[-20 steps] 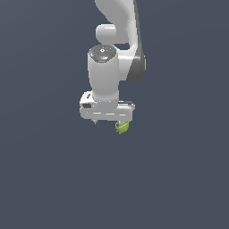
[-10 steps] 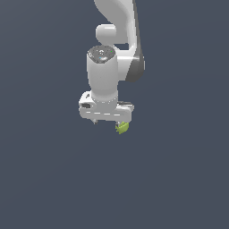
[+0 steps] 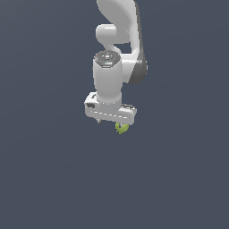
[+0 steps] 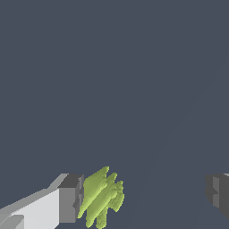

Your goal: Pick up the object and move it to a goal position.

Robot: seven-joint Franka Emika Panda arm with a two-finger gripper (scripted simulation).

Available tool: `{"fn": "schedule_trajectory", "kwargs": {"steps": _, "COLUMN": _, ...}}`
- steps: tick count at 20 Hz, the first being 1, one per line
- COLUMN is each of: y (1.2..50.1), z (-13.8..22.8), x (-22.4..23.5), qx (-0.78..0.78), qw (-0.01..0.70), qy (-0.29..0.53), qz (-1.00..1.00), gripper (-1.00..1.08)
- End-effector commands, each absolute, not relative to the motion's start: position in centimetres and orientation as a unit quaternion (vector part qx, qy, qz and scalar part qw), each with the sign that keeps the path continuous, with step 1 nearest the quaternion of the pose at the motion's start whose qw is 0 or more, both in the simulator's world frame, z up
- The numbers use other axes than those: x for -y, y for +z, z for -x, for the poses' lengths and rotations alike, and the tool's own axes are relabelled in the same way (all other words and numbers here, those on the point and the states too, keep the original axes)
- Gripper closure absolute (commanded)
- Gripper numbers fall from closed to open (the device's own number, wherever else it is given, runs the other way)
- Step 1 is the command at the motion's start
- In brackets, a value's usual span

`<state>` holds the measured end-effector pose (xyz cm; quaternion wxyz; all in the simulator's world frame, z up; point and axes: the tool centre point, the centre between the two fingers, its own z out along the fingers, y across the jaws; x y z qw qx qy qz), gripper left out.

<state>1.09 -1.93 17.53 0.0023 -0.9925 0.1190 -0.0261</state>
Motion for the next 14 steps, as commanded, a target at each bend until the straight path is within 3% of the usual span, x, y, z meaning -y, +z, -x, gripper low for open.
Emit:
{"fn": "schedule_trajectory", "kwargs": {"steps": 1, "y": 16.9, "z": -0.7, "x": 1.4, "qx": -0.143, "qw": 0.003, "qy": -0.024, "qz": 0.989, "gripper": -0.92}}
{"fn": "schedule_trajectory", "kwargs": {"steps": 14, "y": 13.4, "z": 2.0, "x": -1.8, "qx": -0.289, "qw": 0.006, "qy": -0.012, "qz": 0.957, "gripper": -0.92}}
